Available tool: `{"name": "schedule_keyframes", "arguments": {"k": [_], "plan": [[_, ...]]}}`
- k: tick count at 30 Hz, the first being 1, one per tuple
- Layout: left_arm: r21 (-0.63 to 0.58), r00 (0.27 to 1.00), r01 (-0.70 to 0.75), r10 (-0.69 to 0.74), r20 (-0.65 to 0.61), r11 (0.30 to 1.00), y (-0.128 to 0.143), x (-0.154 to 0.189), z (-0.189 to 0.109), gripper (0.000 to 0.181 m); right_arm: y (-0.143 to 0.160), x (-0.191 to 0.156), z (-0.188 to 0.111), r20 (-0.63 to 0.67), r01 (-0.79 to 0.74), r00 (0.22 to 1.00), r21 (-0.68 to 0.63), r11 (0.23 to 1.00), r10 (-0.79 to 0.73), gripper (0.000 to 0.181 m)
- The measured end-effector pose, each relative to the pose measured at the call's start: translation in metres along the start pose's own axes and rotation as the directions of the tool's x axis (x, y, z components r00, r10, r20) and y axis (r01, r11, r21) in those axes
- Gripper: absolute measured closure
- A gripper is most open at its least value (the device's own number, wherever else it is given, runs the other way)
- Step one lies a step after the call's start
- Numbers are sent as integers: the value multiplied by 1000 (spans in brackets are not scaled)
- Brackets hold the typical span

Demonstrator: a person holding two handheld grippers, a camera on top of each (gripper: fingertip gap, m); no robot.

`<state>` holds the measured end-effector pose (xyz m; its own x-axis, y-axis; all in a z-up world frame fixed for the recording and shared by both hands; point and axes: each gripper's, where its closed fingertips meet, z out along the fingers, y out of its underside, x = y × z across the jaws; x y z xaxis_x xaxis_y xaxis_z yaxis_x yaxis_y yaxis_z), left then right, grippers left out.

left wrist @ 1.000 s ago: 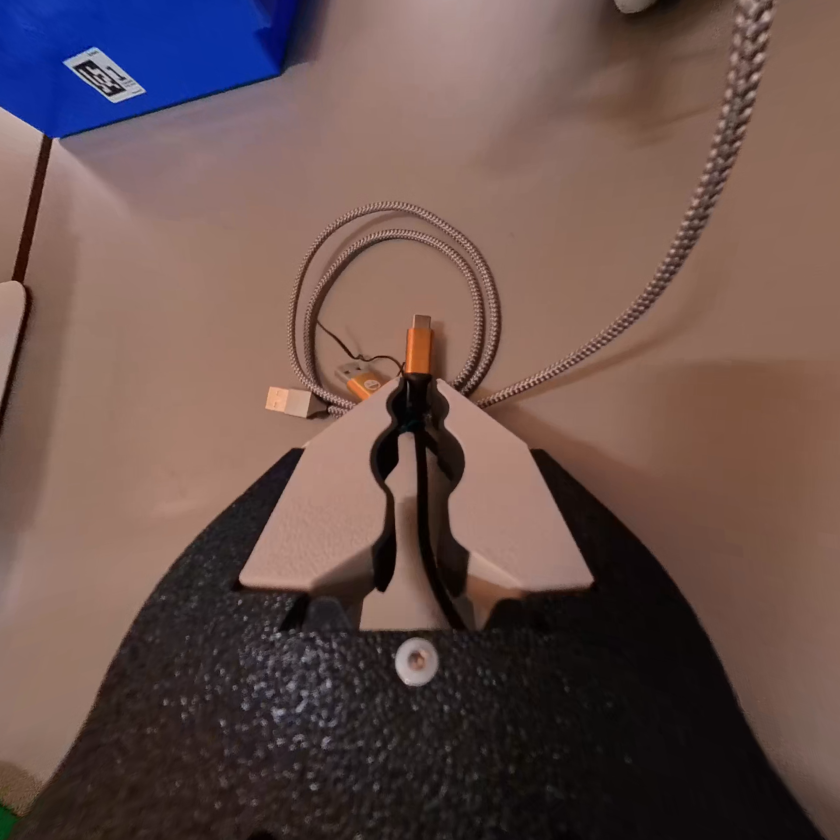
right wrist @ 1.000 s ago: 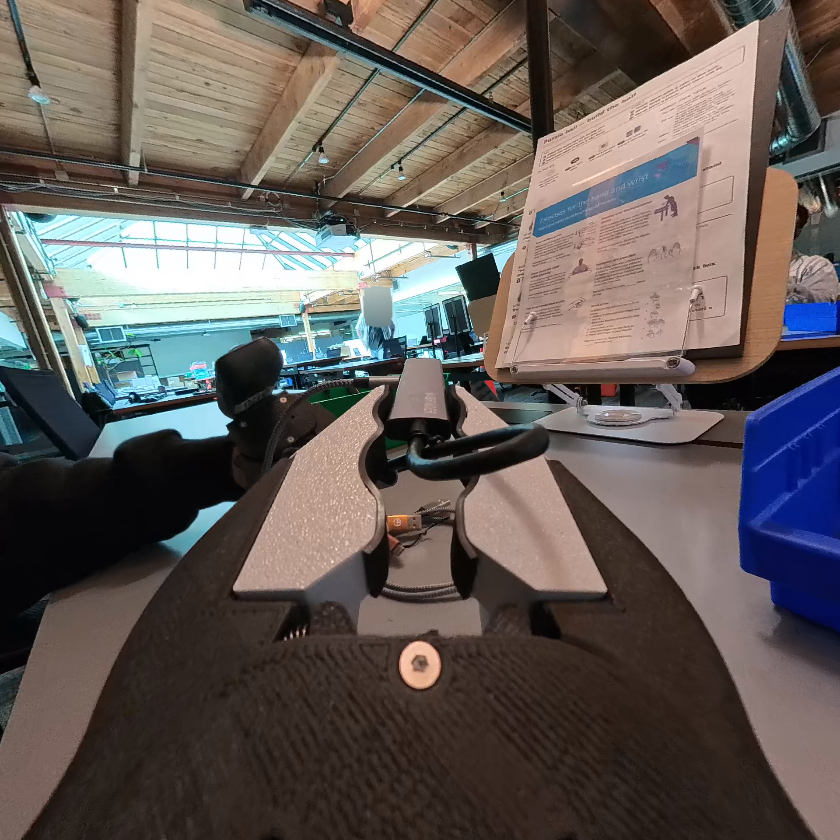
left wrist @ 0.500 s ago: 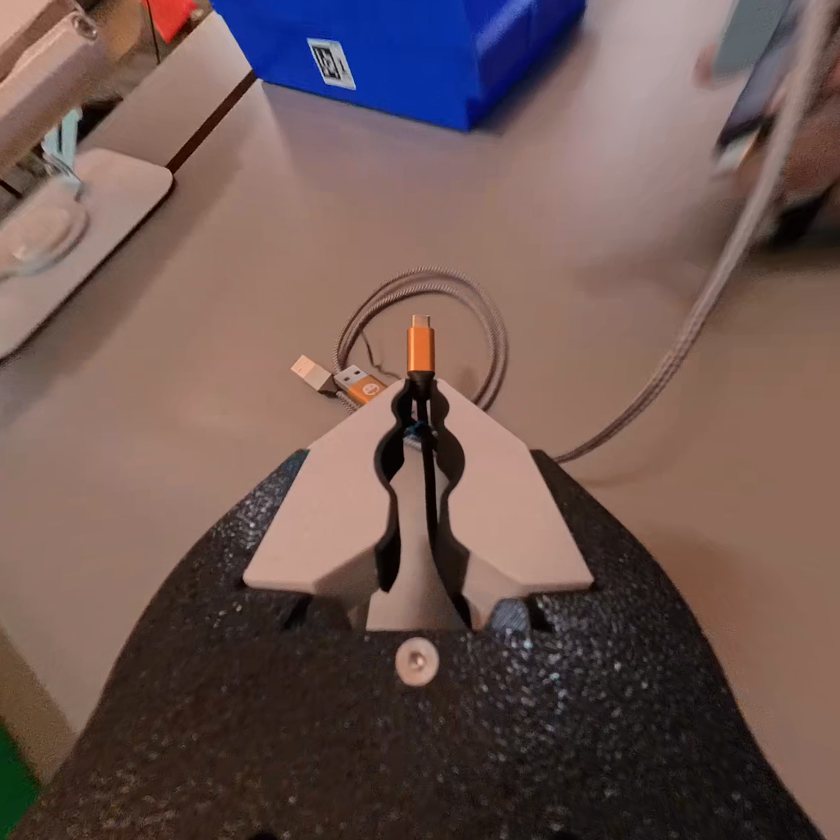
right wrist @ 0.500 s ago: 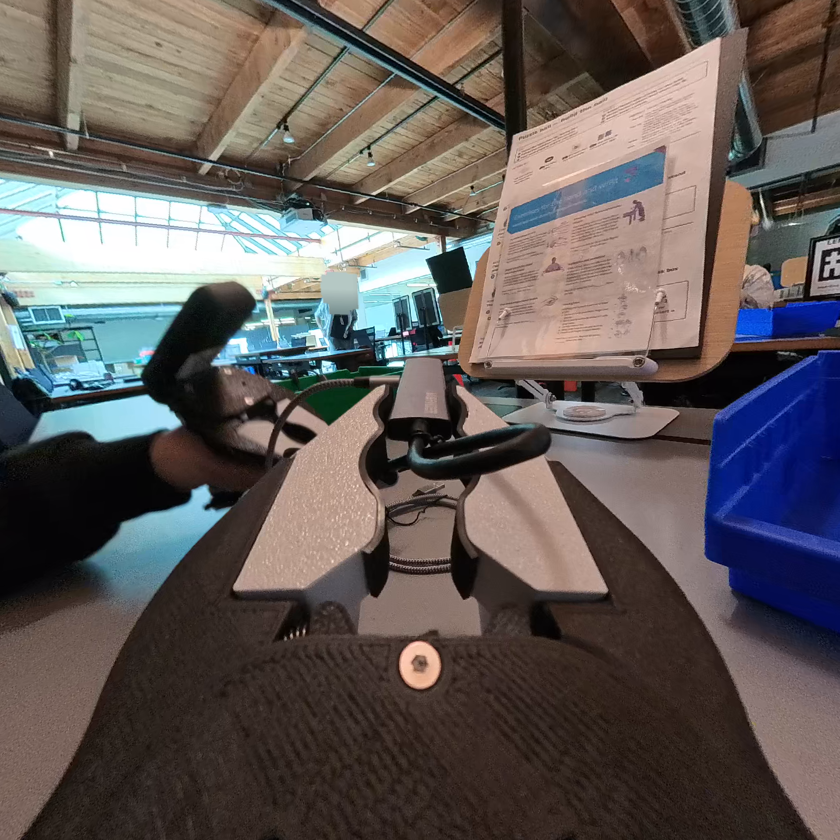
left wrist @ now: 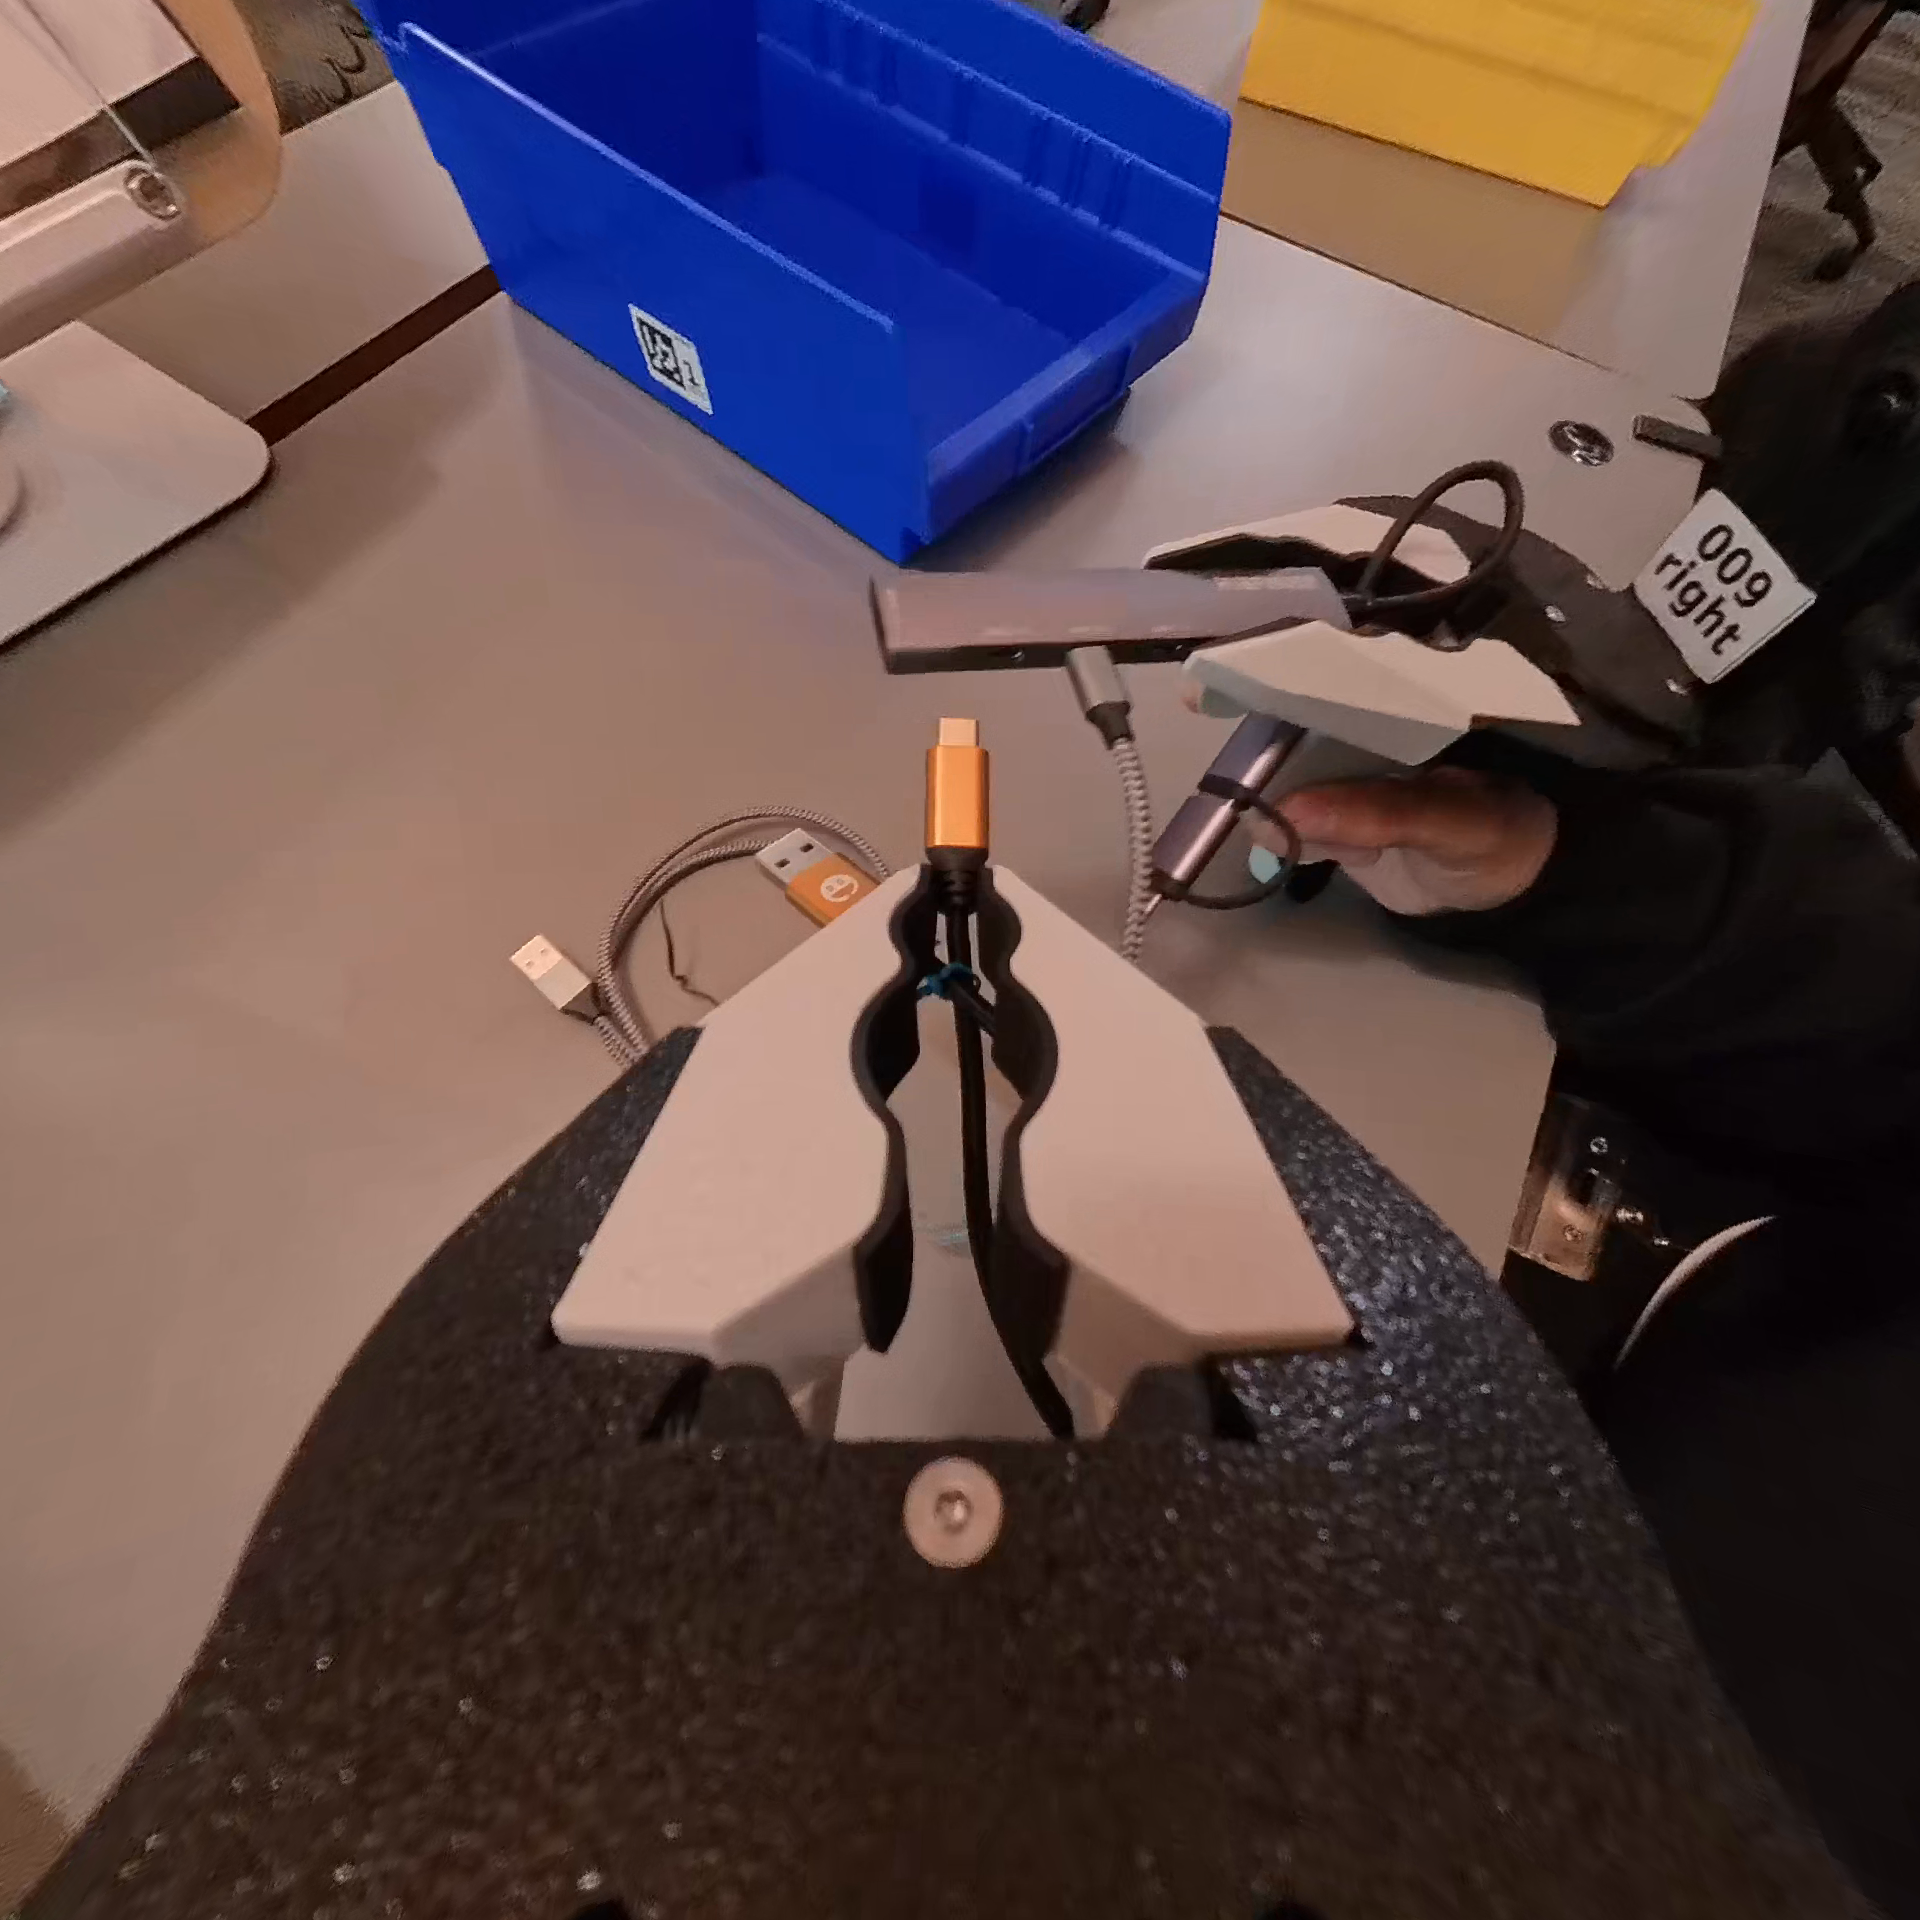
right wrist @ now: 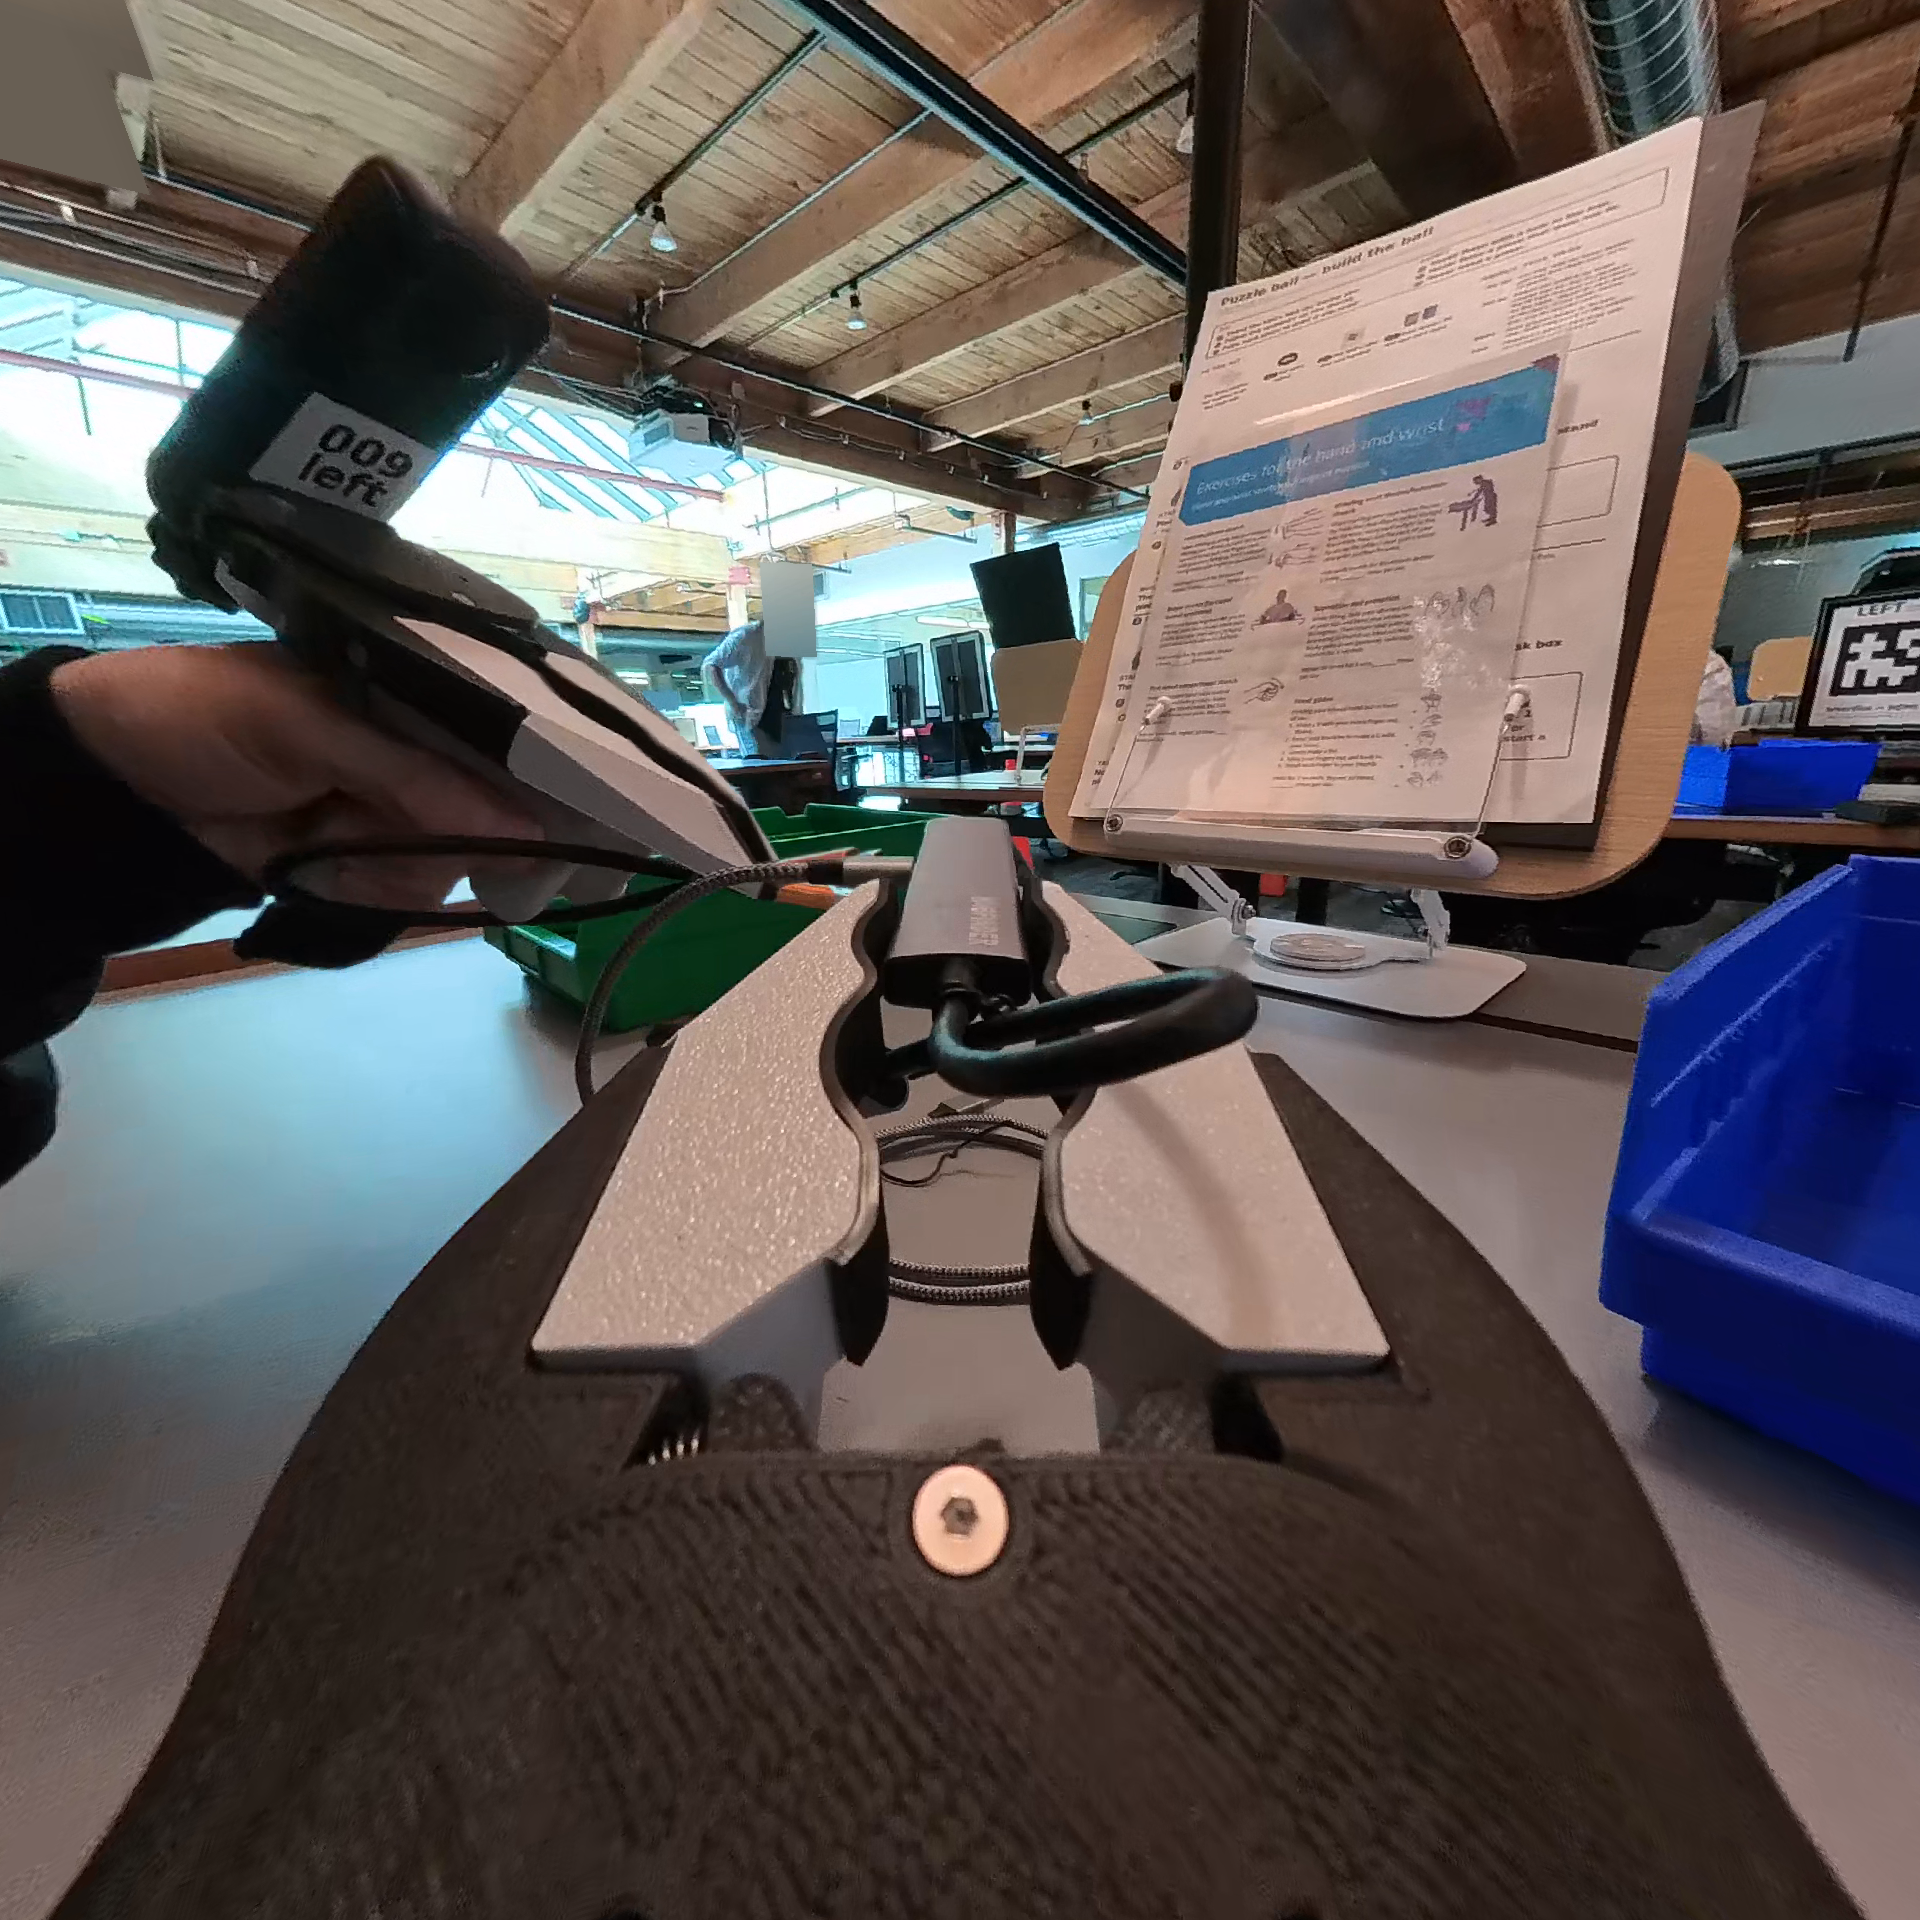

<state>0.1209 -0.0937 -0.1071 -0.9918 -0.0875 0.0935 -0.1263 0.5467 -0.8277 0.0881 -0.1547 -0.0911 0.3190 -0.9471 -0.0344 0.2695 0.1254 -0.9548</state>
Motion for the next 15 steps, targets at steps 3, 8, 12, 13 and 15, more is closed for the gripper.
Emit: {"name": "schedule_keyframes", "arguments": {"k": [3, 8, 12, 13, 15], "plan": [[7, 1000, -10, 10, 2, 1000, -4, 8, 6, 176, 1, -2, 1, -2, 26, 1000, -11, 1000, -26, 159], [-1, 1000, -18, 18, 10, 1000, -4, 10, 10, 176, 3, -5, 2, -2, 48, 999, -20, 999, -48, 158], [1, 1000, -14, 14, 26, 1000, -4, 7, 10, 177, 3, -6, 3, 0, 53, 999, -23, 998, -53, 158], [3, 999, -15, 15, 35, 1000, -4, 6, 9, 177, 4, -6, 3, 2, 60, 998, -25, 998, -60, 158], [-4, 999, -6, 6, 40, 1000, -4, 5, 9, 177, 5, -8, 4, -6, 90, 996, -33, 995, -90, 158]]}}
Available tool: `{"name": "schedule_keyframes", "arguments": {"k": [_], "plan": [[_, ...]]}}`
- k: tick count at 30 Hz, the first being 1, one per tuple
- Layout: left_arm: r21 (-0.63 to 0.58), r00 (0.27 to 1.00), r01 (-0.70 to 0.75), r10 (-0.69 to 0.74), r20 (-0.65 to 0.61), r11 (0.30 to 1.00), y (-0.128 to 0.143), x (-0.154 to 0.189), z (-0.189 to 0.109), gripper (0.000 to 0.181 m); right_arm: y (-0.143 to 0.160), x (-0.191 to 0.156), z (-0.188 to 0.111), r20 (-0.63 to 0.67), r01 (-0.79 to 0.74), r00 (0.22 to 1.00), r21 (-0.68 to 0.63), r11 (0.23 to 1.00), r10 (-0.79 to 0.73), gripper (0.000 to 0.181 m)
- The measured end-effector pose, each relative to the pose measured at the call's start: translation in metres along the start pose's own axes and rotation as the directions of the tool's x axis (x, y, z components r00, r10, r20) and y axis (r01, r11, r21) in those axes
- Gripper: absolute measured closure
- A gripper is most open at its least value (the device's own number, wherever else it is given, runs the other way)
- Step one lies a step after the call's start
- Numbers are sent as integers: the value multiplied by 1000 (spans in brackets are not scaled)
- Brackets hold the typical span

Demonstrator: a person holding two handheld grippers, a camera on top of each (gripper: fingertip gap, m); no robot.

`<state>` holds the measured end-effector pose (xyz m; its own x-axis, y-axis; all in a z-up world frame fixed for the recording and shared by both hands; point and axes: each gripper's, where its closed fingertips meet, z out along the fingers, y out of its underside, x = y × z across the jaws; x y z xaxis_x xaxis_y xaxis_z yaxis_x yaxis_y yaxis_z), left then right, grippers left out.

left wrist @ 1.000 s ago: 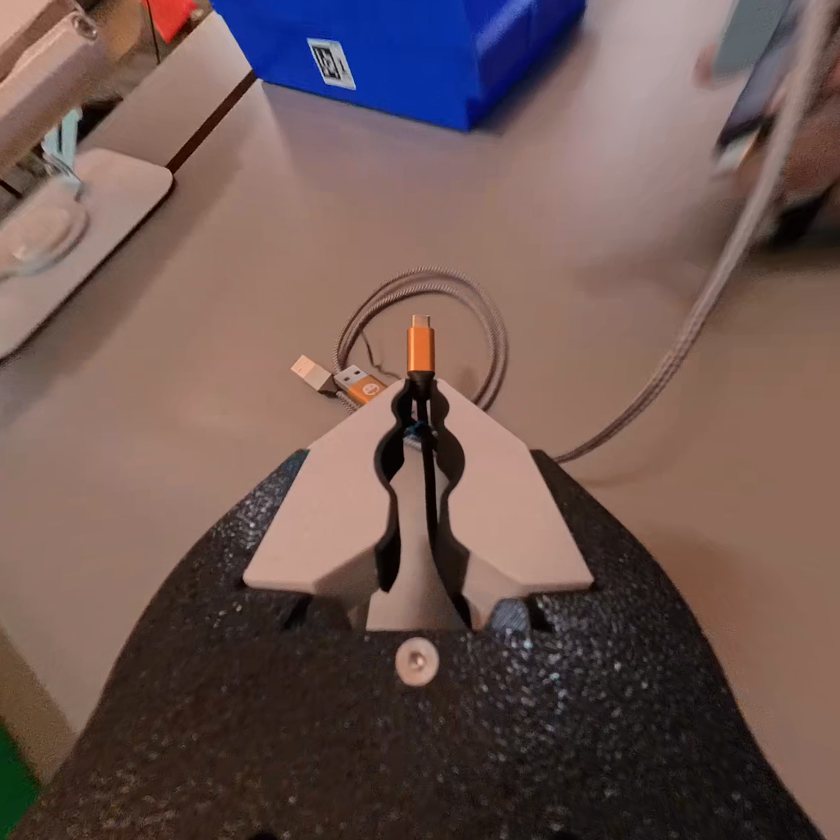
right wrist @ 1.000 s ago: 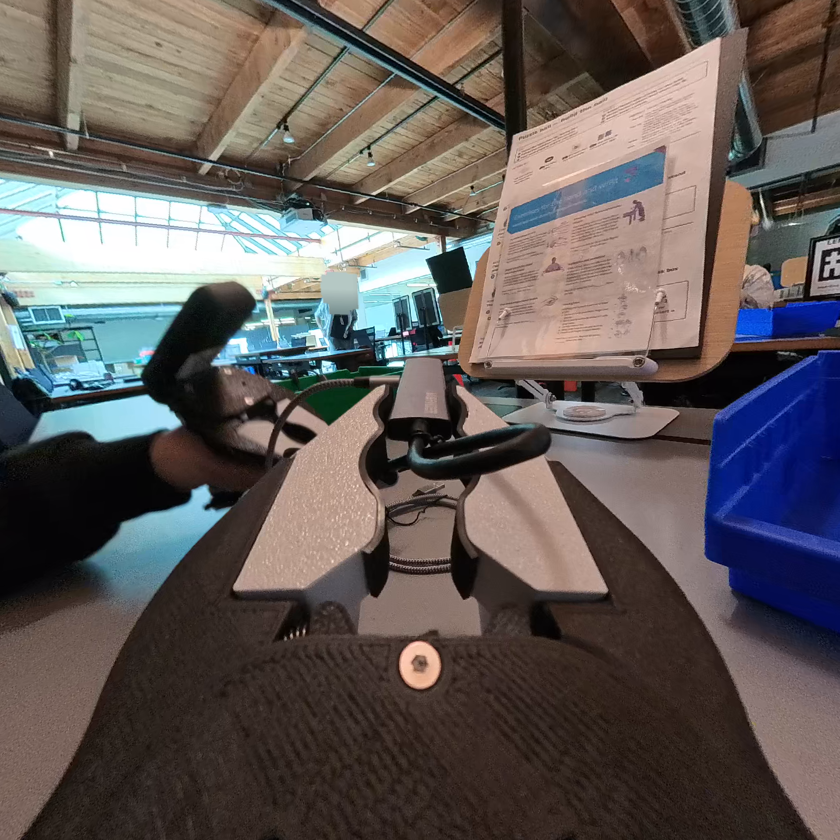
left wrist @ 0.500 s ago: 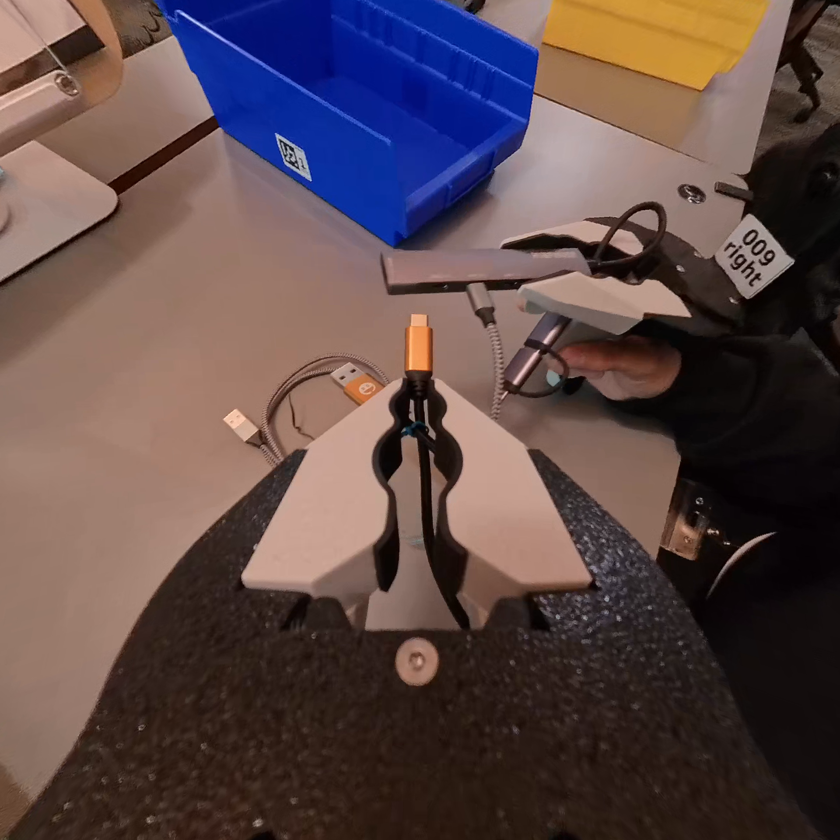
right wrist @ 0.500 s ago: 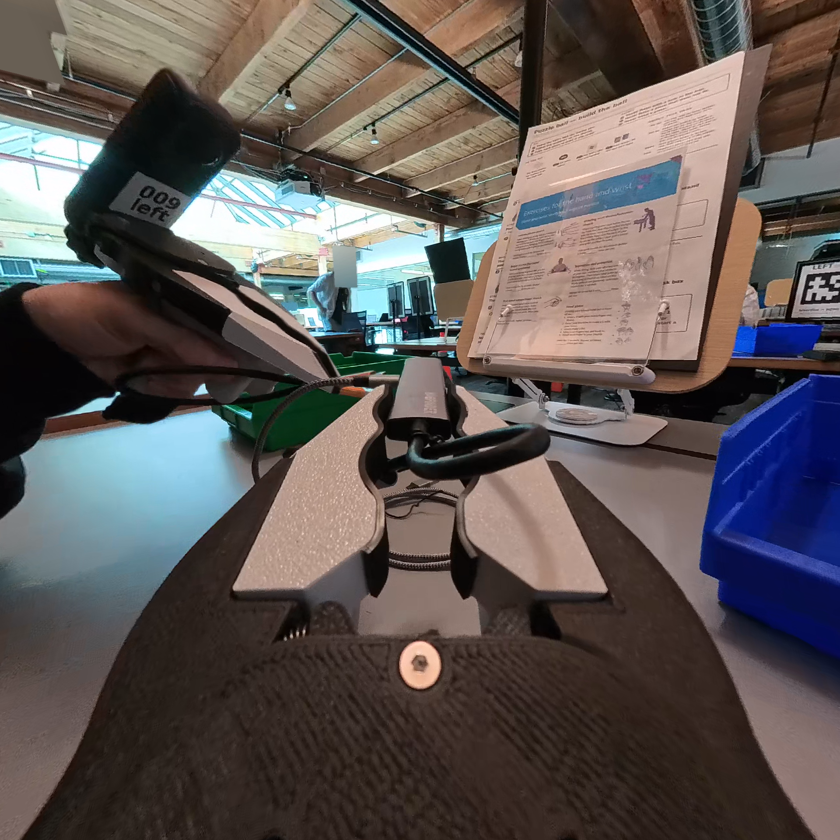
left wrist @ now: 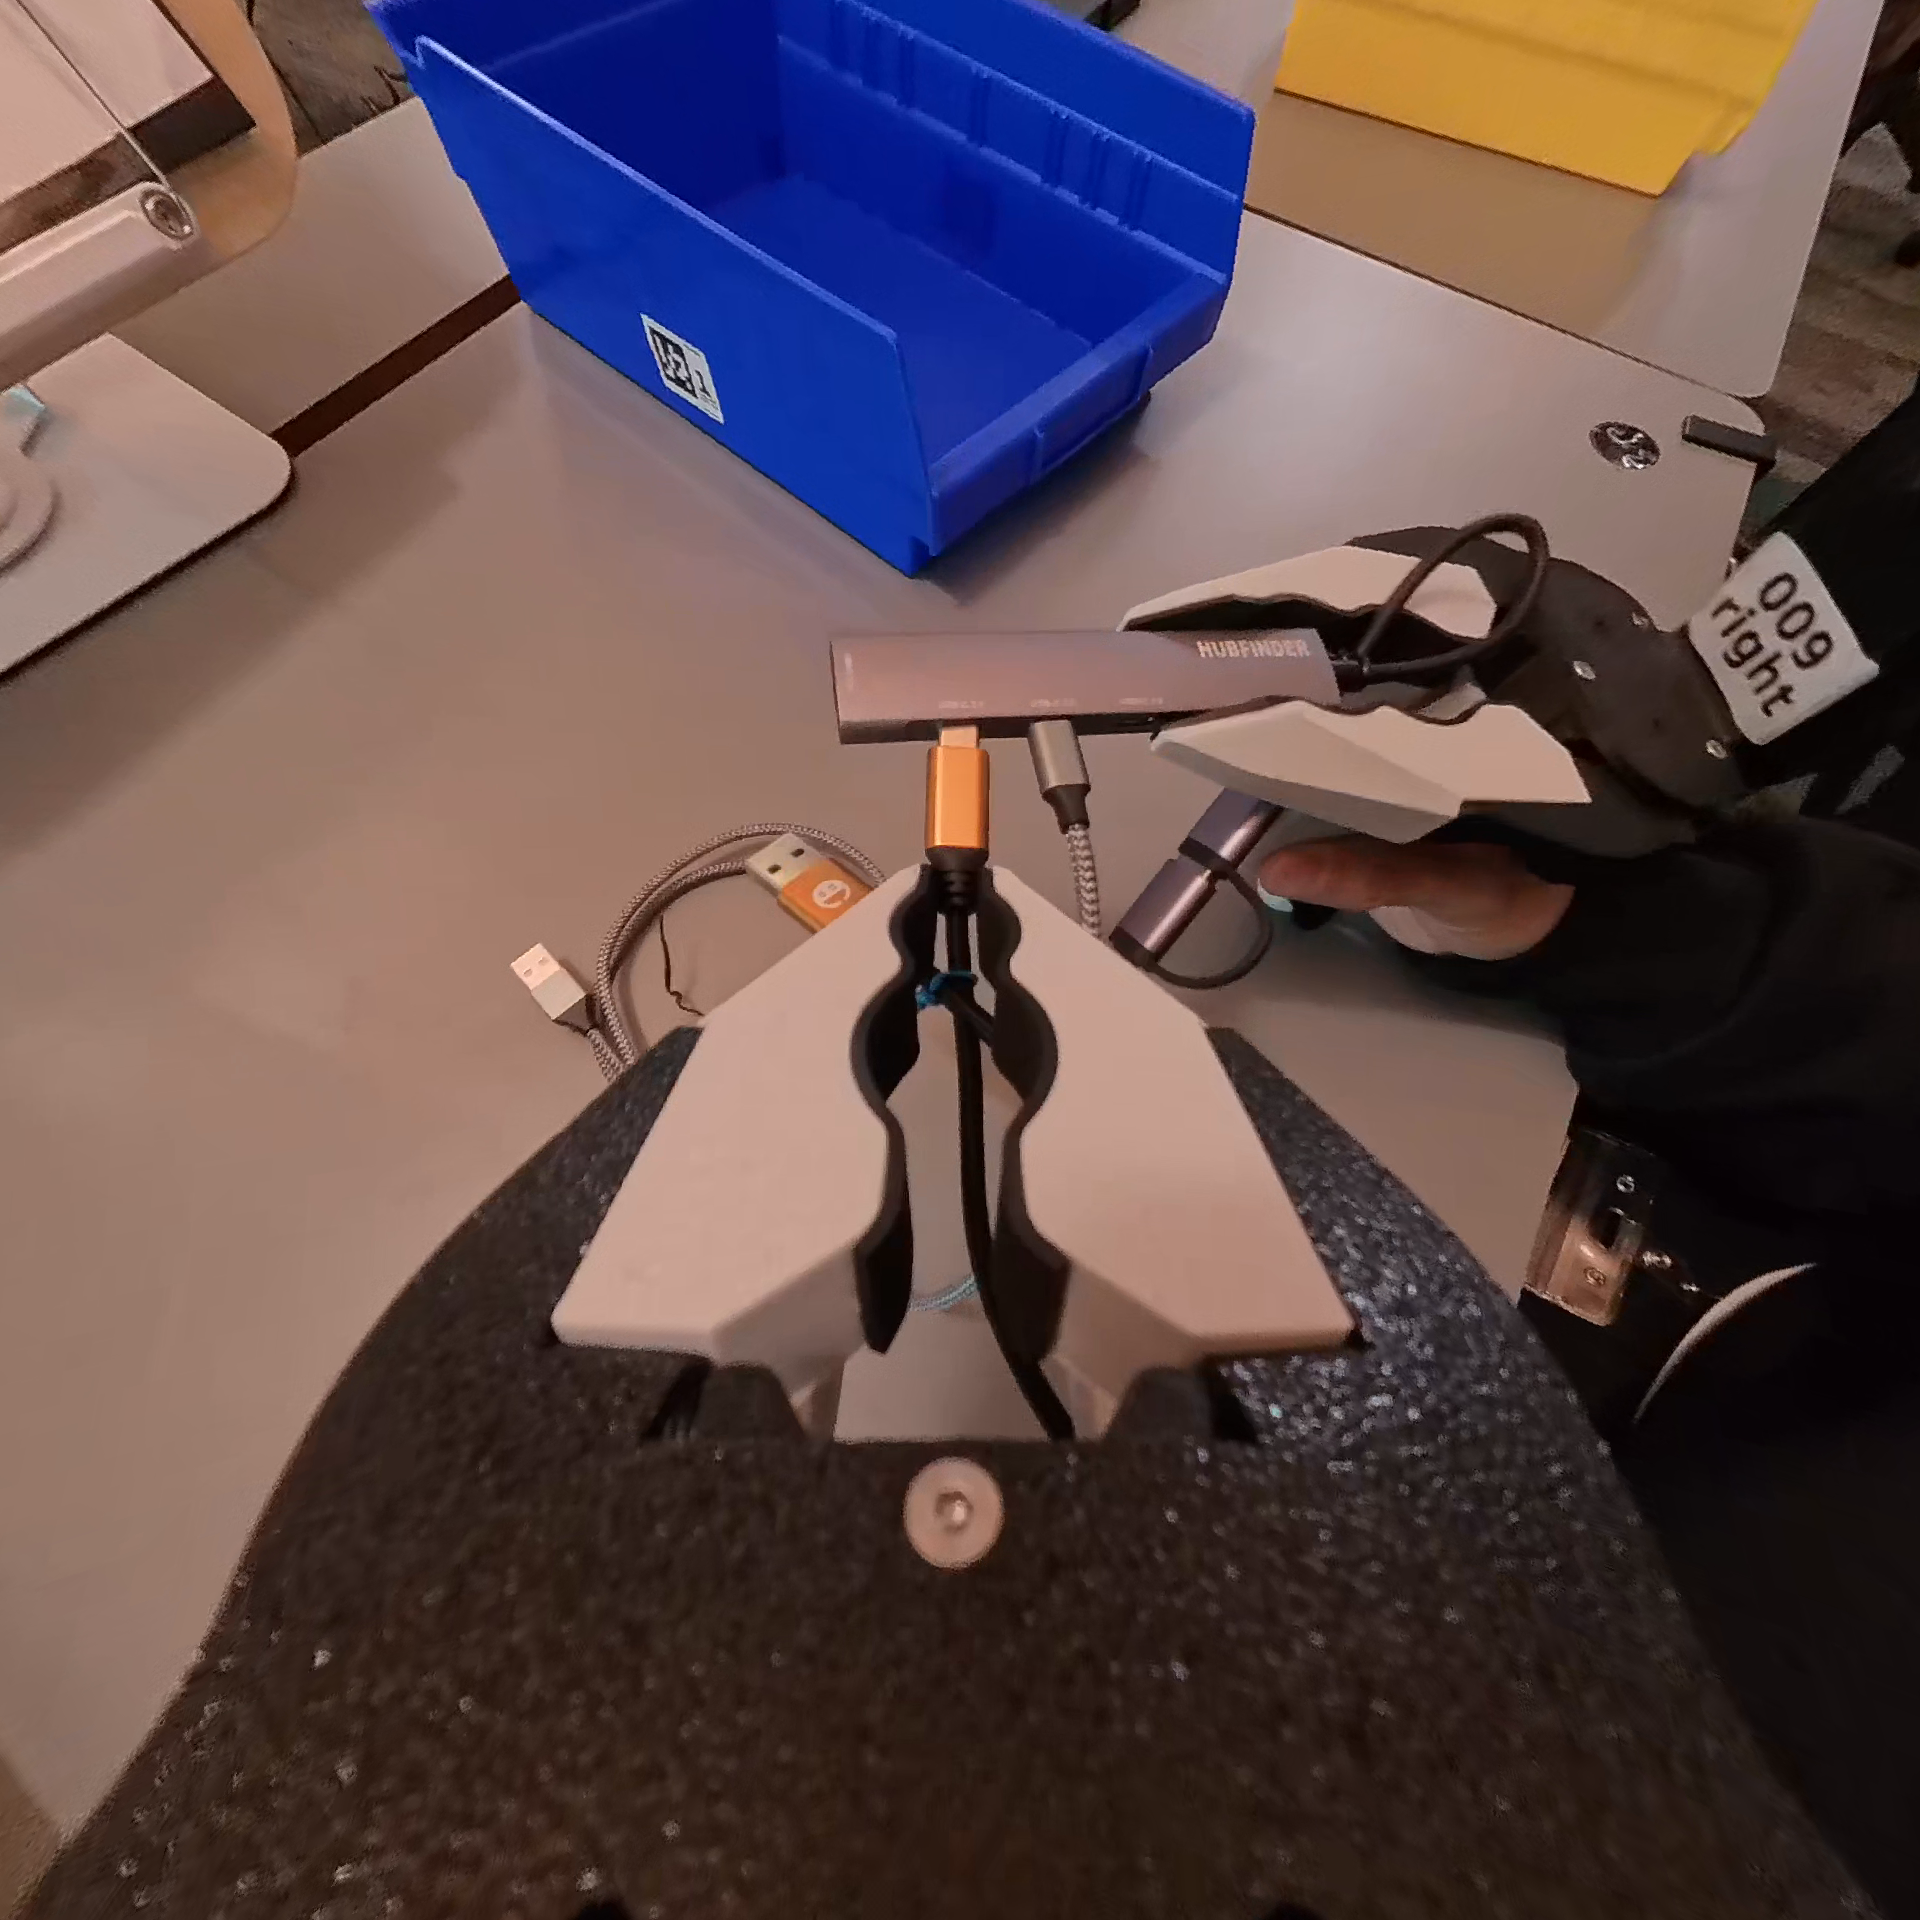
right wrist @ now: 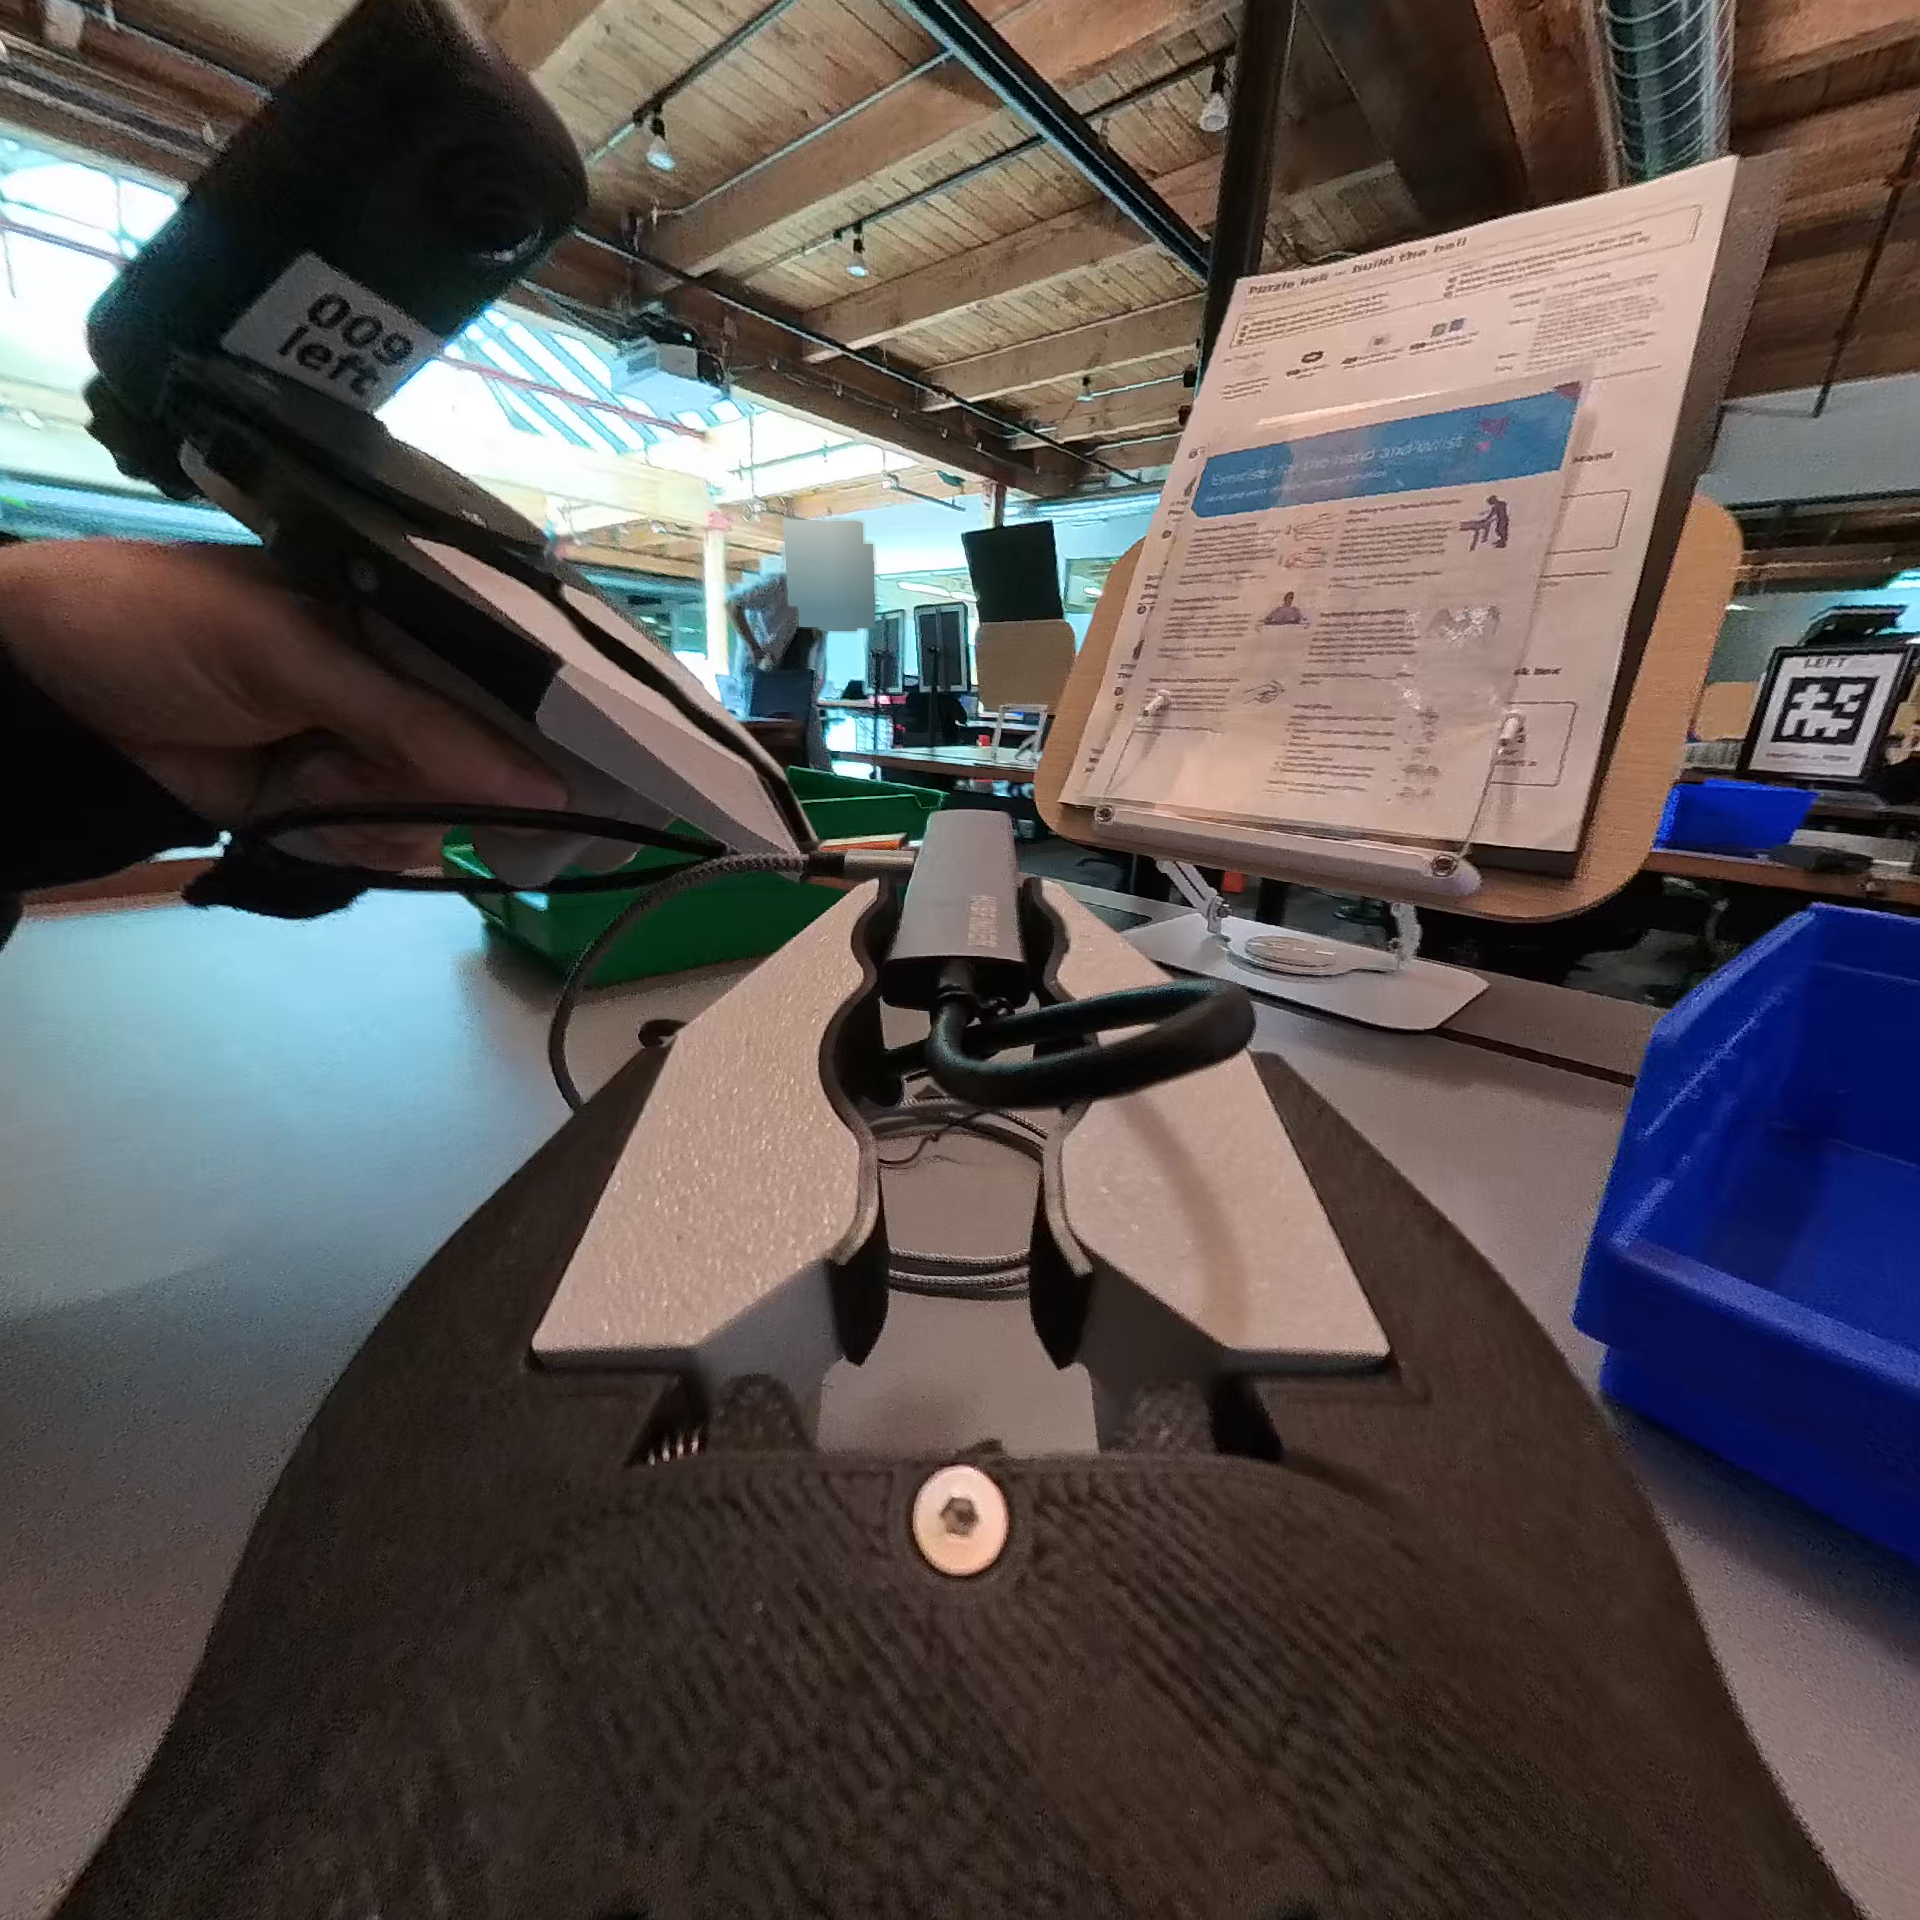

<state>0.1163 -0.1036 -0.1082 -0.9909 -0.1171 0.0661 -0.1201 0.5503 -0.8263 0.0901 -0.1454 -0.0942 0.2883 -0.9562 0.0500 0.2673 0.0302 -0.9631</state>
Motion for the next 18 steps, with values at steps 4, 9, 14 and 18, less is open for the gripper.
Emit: {"name": "schedule_keyframes", "arguments": {"k": [4, 9, 14, 18], "plan": [[-14, 998, -30, 30, 47, 999, 2, -2, 1, 177, 2, -5, 2, -18, 85, 996, -35, 996, -86, 158], [54, 985, -148, 142, 92, 988, -7, -2, -2, 177, 1, -3, 2, -14, 53, 998, -44, 998, -53, 157], [54, 956, -254, 242, 168, 966, -8, -3, 2, 177, 0, -2, 3, -23, 44, 999, -42, 998, -45, 157], [101, 954, -261, 241, 176, 960, -11, -4, 4, 177, 4, -2, 3, -19, 51, 998, -65, 997, -53, 156]]}}
